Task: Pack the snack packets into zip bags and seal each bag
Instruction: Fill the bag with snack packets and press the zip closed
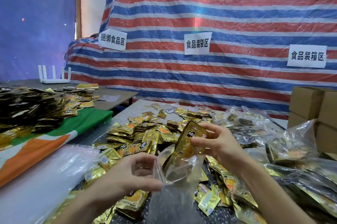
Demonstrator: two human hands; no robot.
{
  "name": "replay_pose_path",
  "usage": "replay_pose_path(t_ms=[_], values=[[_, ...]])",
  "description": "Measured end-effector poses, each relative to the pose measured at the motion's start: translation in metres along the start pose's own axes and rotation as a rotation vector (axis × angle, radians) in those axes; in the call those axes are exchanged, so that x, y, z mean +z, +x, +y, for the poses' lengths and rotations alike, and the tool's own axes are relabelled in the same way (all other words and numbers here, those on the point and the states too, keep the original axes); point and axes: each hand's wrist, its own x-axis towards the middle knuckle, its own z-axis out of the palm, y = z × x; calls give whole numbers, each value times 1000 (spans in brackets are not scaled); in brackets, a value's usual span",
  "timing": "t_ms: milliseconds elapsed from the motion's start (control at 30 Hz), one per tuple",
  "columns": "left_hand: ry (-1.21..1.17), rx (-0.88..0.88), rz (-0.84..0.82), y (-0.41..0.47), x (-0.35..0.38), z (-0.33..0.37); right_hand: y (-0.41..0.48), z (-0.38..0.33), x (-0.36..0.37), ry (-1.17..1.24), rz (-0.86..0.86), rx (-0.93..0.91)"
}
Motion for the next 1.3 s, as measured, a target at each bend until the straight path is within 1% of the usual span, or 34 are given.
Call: replay_pose_path(t_ms=[100,200,333,433,500,600,667,733,800,867,933,1000,1100,1167,1300], values=[[144,19,15,-3,4,2,0,-4,1,-72,30,-21],[132,-18,145,-2,8,5,-2,-9,2,-197,5,-29],[168,1,306,-1,8,9,-4,-14,2,-226,-3,-21],[196,28,417,3,11,10,-5,-20,1,-248,-94,22],[199,52,434,7,13,13,-4,-23,-1,-251,-133,76],[316,94,433,13,20,16,-4,-25,-6,-302,-109,84],[403,87,428,18,25,13,-5,-23,-4,-437,-120,76],[434,44,434,23,29,6,-7,-9,3,-608,-217,125],[361,-10,426,28,30,-1,-10,15,13,-765,-312,203],[186,-45,417,32,31,-6,-12,40,20,-820,-366,287],[50,-56,421,34,33,-6,-11,60,23,-812,-393,341],[-59,-61,438,37,34,-7,-10,70,26,-769,-377,374],[-191,-72,430,39,32,-6,-7,78,30,-627,-372,340],[-184,-46,455,39,27,-6,-7,78,31,-558,-331,304],[45,75,493,34,14,-13,-6,64,27,-468,-202,305]])
